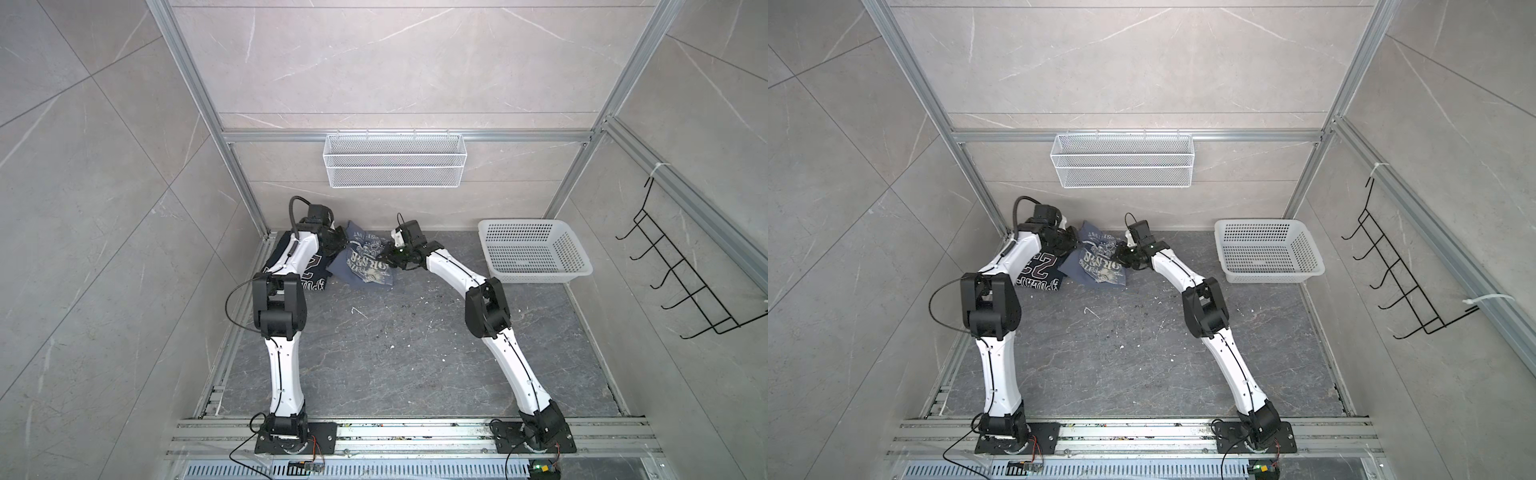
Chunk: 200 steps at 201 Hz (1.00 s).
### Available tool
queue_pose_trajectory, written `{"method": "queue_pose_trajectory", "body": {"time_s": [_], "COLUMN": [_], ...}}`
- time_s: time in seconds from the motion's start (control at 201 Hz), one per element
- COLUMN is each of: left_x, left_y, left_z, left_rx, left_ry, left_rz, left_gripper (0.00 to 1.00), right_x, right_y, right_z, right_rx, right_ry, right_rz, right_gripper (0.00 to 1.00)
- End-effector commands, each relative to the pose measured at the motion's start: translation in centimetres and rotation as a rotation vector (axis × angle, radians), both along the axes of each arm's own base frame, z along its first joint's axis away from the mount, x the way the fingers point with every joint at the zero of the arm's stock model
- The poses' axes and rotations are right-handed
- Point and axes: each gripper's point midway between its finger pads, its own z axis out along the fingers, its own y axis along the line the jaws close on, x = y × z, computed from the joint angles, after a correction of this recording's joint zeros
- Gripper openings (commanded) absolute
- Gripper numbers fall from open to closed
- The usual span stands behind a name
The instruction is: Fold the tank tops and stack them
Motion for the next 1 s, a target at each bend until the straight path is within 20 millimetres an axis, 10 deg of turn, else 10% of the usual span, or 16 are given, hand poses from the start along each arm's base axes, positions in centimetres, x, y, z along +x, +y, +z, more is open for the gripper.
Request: {"method": "queue_pose_trajectory", "body": {"time_s": [0.0,0.493,0.841,0.99], "left_x": [-1.5,0.1,2.9,4.2], "left_y": [4.8,17.1,22.1,23.4], "left_z": [7.3,11.3,9.7,7.2], "left_rx": [0.121,0.163,0.101,0.069], "left_ry": [-0.102,-0.224,-0.282,-0.262], "left_rz": [0.046,0.148,0.235,0.253], "left_gripper": [0.0,0.0,0.0,0.0], "right_x": [-0.7,-1.3,-0.5,-0.5], "right_y": [5.1,14.6,14.4,14.4], "right_z": [2.5,4.0,3.3,2.8], "right_rx": [0.122,0.484,0.434,0.407], "right_ry": [-0.045,-0.368,-0.464,-0.462], "right_rz": [0.05,-0.1,-0.321,-0.305], "right_gripper": [0.01,0.0,0.0,0.23]}}
